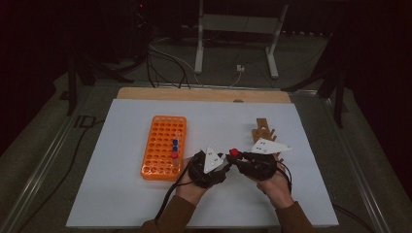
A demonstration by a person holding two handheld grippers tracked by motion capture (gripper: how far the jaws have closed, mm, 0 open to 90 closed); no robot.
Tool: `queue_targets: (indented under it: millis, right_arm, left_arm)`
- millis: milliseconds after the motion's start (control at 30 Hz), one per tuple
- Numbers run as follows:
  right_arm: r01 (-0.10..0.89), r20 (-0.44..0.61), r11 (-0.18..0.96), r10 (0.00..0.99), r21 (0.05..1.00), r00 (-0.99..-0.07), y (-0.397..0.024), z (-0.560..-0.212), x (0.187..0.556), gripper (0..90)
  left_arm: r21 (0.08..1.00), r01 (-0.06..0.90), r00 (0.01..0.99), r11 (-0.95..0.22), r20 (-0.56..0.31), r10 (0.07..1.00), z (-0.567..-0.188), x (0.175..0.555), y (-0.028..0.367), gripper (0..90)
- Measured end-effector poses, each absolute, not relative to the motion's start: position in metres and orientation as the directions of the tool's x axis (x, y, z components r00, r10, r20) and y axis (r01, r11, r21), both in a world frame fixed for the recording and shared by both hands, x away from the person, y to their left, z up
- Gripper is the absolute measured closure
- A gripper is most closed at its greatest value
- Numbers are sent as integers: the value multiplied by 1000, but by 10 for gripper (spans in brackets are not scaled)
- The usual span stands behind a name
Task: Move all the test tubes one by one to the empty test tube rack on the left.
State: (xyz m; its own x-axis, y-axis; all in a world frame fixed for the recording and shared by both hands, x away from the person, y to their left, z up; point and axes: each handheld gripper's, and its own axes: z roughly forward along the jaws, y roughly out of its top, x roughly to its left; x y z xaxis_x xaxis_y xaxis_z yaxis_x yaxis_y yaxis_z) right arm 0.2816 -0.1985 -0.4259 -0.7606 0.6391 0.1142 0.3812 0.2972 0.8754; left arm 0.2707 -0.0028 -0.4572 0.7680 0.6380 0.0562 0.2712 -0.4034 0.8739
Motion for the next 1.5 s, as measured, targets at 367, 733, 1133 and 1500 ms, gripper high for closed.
queue_targets:
  millis: [367,733,1133,1500]
  right_arm:
    - [385,124,306,621,871,-774,-198,-427,282,741]
    - [387,189,219,600,895,-777,-218,-421,285,466]
    - [400,150,191,718,896,-680,-239,-429,287,148]
    - [398,127,160,787,903,-604,-262,-427,281,0]
  left_arm:
    - [882,257,794,-396,41,607,-457,271,-1,726]
    - [888,271,772,-371,29,635,-457,273,11,753]
    - [900,299,737,-318,-7,675,-456,268,46,754]
    - [904,308,715,-296,-15,698,-459,262,75,754]
